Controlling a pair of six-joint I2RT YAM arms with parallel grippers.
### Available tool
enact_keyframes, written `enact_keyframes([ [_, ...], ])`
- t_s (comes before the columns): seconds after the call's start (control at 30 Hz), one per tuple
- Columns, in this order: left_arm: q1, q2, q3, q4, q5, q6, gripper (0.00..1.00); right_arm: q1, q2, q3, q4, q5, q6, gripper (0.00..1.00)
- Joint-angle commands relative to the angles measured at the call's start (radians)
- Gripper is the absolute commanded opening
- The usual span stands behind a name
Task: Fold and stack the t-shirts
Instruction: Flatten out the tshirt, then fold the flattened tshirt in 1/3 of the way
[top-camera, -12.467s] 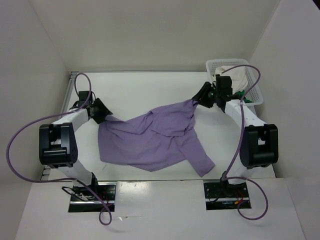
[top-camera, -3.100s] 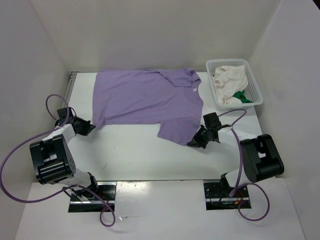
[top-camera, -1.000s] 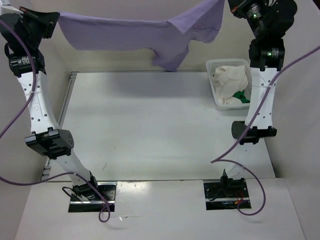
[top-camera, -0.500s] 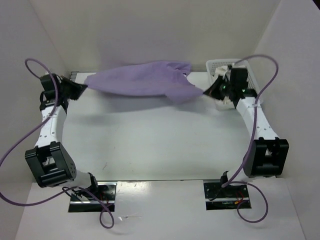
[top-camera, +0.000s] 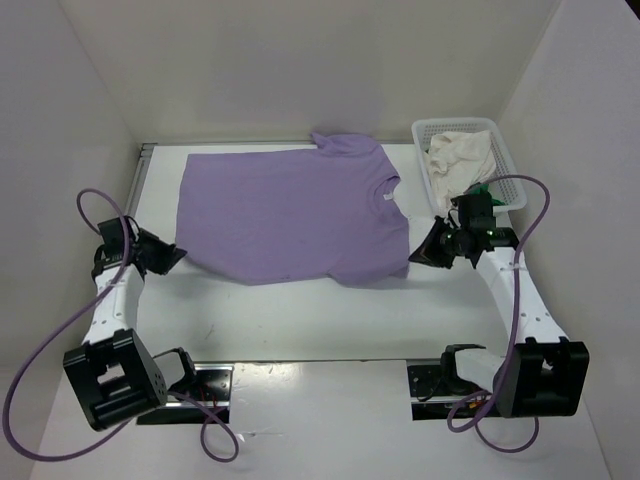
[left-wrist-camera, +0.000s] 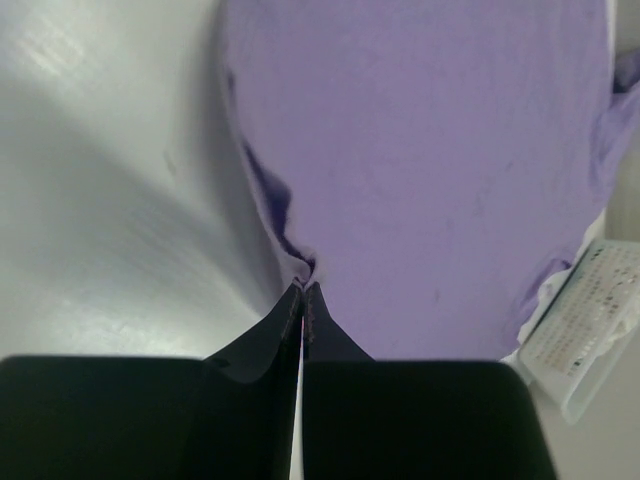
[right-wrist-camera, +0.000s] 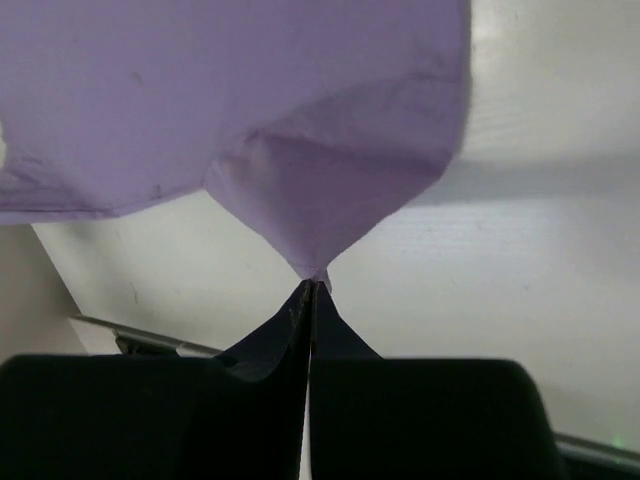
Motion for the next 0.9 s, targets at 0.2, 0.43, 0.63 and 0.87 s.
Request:
enact_keyframes([
  [0.2, 0.018, -0.094, -0.007, -0.138, -0.075, 0.059, 0.00, 0.007, -0.036, -0.022, -0.121, 0.019, 0.010, 0.00],
  [0.43, 0.027, 0.070, 0.088, -0.025, -0.035, 0.013, 0.00, 0.007, 0.192, 0.139, 0.072, 0.053, 0.019, 0.00],
  [0.63, 0.027, 0.184, 0.138, 0.047, -0.055, 0.001, 0.00, 0.007, 0.363, 0.267, 0.148, 0.093, 0.010, 0.00],
  [0.87, 0.017, 0.311, 0.215, 0.109, -0.024, -0.037, 0.00, 0.007, 0.512, 0.414, 0.188, 0.145, 0.010, 0.00],
])
